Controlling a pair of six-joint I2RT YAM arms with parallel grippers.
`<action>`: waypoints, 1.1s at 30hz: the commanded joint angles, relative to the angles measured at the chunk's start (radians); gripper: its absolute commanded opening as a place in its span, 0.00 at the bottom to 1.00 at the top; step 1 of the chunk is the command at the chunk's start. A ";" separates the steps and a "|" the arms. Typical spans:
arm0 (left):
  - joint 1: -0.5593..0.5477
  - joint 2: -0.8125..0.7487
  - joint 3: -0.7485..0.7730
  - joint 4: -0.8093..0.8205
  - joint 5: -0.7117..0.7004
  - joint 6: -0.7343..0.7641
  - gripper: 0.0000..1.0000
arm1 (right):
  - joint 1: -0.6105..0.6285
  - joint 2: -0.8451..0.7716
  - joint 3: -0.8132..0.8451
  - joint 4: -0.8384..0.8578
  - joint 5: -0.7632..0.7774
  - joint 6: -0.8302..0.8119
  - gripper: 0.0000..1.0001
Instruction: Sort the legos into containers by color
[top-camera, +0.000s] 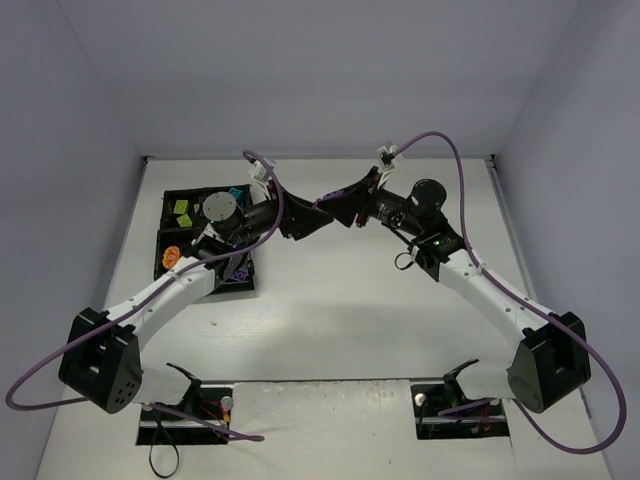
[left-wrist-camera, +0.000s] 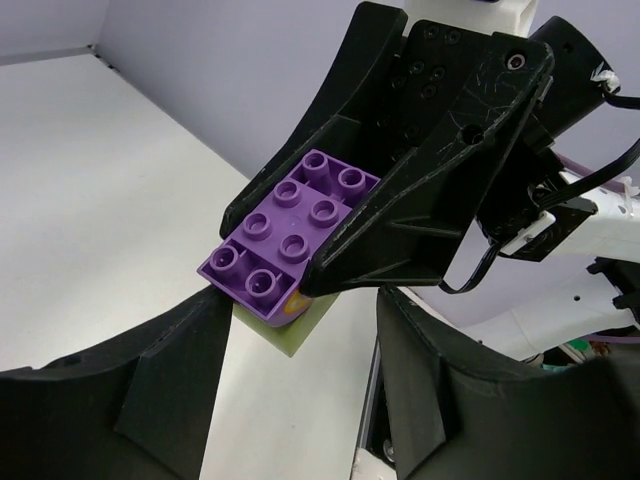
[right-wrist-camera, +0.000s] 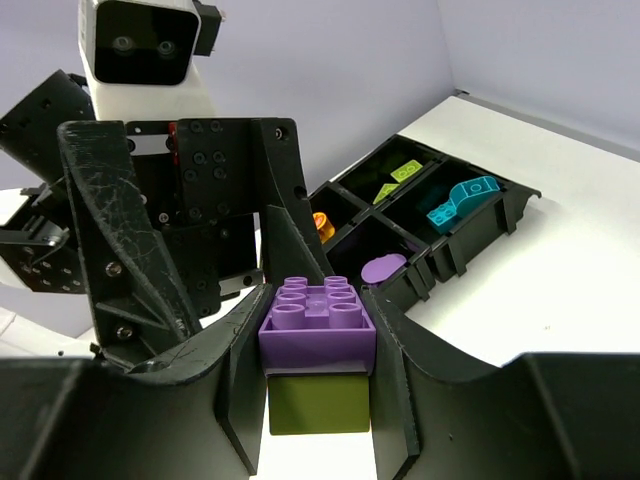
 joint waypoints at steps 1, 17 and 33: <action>-0.006 -0.001 0.013 0.173 0.038 -0.046 0.52 | 0.009 -0.032 0.008 0.143 -0.035 0.029 0.01; -0.009 -0.055 0.027 -0.022 0.050 0.106 0.25 | 0.007 -0.051 0.023 0.031 -0.060 -0.066 0.02; -0.015 -0.102 0.031 -0.534 -0.220 0.339 0.44 | -0.006 -0.129 -0.003 -0.330 0.245 -0.364 0.01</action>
